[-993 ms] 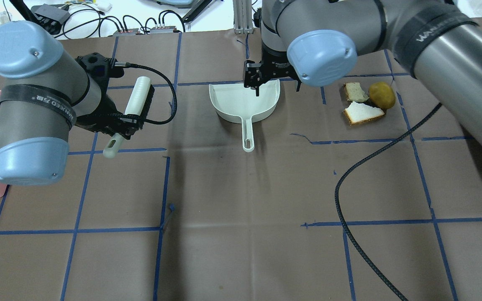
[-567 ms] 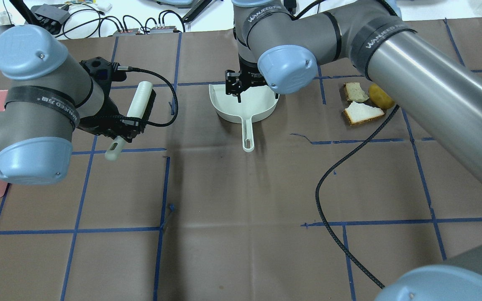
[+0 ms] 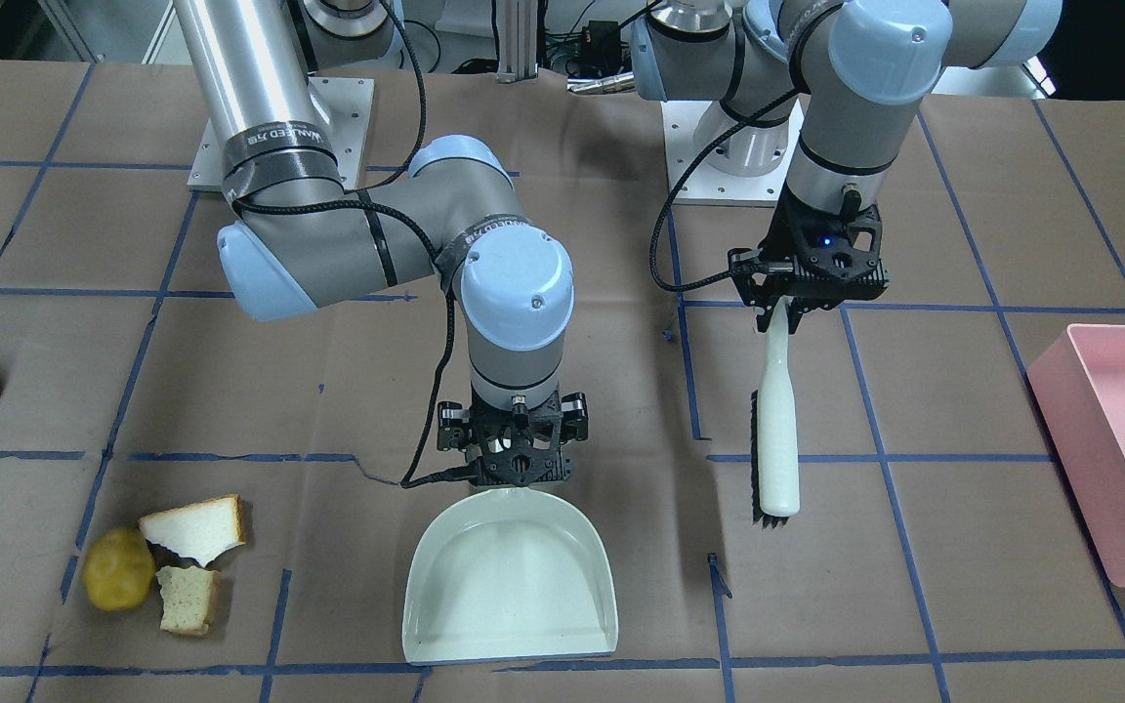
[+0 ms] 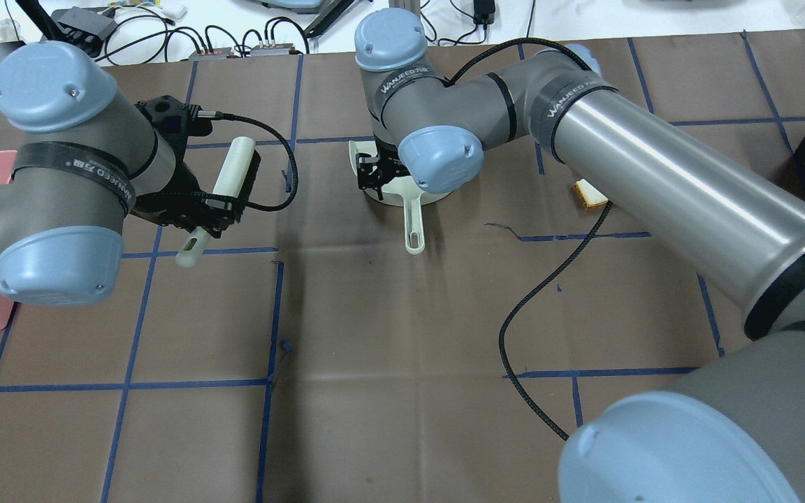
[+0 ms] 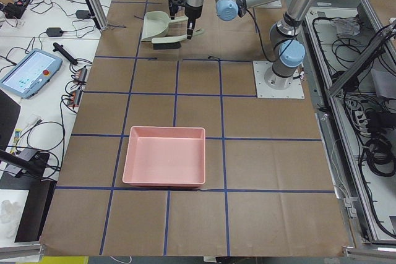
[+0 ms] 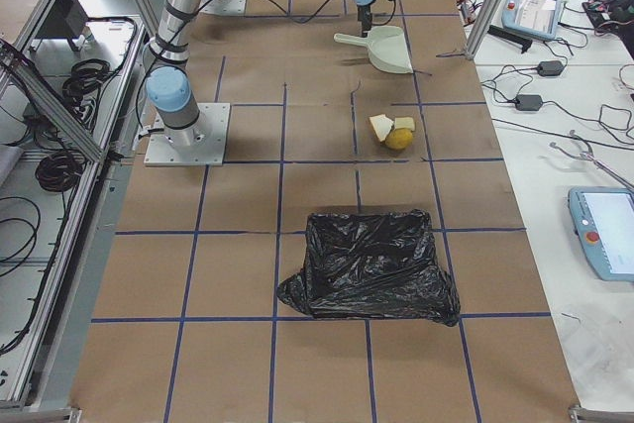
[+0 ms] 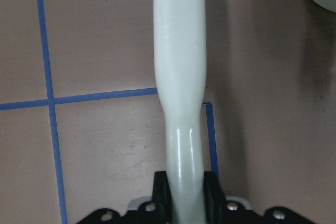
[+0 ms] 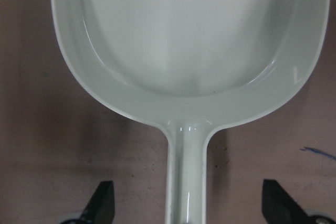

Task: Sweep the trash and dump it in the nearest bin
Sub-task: 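Lower the right gripper and grasp the dustpan handle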

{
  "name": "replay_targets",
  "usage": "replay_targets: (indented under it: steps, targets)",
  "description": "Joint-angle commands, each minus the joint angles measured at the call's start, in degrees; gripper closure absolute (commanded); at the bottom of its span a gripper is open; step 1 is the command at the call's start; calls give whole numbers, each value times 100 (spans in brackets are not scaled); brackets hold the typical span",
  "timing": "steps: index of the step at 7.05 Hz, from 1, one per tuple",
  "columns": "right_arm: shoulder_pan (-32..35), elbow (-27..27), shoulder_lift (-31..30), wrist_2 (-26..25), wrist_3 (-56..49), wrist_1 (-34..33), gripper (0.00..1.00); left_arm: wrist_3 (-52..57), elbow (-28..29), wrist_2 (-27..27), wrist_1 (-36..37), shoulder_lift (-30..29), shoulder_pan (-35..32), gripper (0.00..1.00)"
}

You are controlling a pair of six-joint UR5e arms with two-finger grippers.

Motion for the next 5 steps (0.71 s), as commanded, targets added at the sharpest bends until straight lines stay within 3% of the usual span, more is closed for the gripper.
replay_targets:
  steps: [1,5]
  targets:
    - [-8,281,39,-6,267,-486,0,-7,22,19,-2,-17,0,100]
    - [-52,520,21,-6,472,-517,0,-7,31,28,-2,0,-9,100]
